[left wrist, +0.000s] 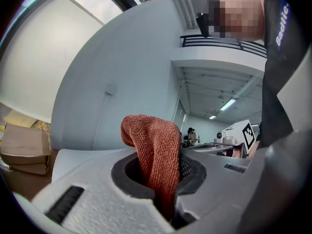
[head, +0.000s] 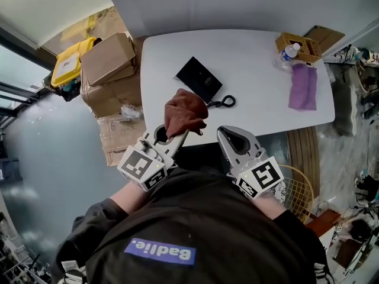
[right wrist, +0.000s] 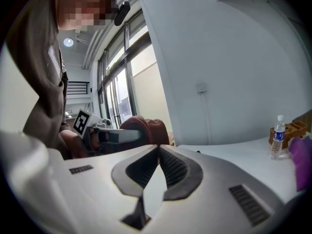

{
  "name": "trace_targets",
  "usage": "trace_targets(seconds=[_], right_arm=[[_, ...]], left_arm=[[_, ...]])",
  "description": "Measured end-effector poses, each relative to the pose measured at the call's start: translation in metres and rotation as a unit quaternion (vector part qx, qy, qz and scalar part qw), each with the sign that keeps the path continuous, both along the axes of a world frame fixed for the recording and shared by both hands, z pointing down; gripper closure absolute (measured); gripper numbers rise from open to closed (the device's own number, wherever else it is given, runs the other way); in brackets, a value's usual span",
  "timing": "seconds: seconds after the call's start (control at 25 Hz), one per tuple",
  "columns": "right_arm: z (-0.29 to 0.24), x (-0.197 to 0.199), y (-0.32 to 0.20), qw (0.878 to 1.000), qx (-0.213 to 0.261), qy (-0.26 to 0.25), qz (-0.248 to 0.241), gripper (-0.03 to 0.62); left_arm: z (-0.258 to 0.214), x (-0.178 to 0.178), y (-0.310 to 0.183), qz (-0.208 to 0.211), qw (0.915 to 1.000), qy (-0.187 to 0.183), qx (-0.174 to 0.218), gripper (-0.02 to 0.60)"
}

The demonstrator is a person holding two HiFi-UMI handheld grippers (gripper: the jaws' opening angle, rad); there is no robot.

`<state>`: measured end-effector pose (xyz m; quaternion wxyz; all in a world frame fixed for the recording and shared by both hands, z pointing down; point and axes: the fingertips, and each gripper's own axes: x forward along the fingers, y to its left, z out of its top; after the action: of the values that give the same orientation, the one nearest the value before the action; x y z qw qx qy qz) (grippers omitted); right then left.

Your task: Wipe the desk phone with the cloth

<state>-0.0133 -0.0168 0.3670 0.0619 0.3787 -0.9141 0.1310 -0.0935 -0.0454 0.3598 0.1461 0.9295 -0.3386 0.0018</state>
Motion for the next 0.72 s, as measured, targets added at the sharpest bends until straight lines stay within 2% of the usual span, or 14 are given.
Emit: trace_targets(seconds=[0.36,0.72], right_arm=[[0.004,0.015,-0.039,0.998,0.001,-0.008,-0.060,0.559],[0.027,0.027,-0.073,0.995,-0.021,-0.002,-0.100,0.559]], left_arm=[[0.017,0.010,-0.035,-0.064,0.9975,-0.027,-0.015,0.528],[0.054,0.018,-0.085,-0.113,0.9918,-0.039,-0.043,0.528]])
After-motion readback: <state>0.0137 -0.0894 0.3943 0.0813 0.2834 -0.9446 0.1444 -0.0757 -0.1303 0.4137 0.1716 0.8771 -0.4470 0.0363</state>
